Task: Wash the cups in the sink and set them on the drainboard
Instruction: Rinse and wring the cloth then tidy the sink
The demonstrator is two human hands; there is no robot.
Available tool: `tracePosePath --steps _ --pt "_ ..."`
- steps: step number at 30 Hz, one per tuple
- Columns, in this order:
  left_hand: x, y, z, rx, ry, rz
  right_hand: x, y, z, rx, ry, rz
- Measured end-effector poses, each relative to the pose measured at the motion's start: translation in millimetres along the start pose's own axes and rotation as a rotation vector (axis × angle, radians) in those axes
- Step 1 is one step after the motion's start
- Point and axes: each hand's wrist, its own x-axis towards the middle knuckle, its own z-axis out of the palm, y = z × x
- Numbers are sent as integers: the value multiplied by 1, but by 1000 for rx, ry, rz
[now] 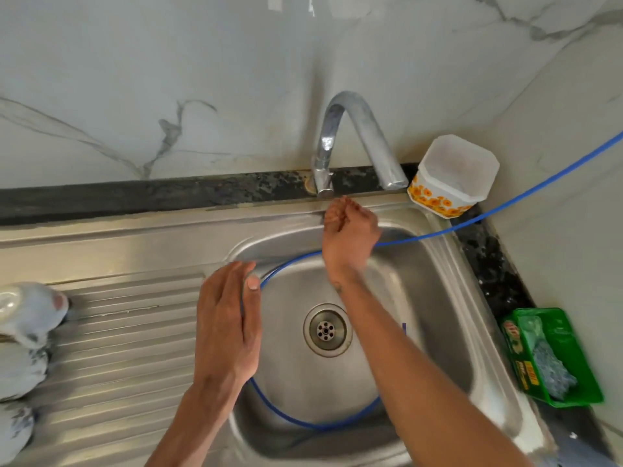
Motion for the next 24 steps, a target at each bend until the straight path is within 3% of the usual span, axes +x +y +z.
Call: tracePosePath --steps 4,7,12,14,15,17,19,21,24 --pt "-2 -16 -13 24 11 -35 -65 -44 40 97 -170 -114" --pt "-3 -21 -24 49 18 -42 -107 -79 38 137 -465 -252" --pt "-6 -21 -34 84 35 22 -140 -60 -33 365 -947 52" --pt "-5 -21 -33 70 5 38 -142 -37 -71 519 -1064 473" --pt "-4 -21 -34 66 -8 39 -134 -20 -81 541 -1020 650" --pt "-2 -24 -36 61 -7 28 -103 24 -84 494 -710 807" --pt "-4 -26 -39 61 2 32 -51 84 -69 357 -360 789" --pt "-8 -26 -39 71 -10 44 -4 145 -38 70 -145 690" --pt "-18 -27 -33 81 -51 54 12 157 19 -472 -195 552"
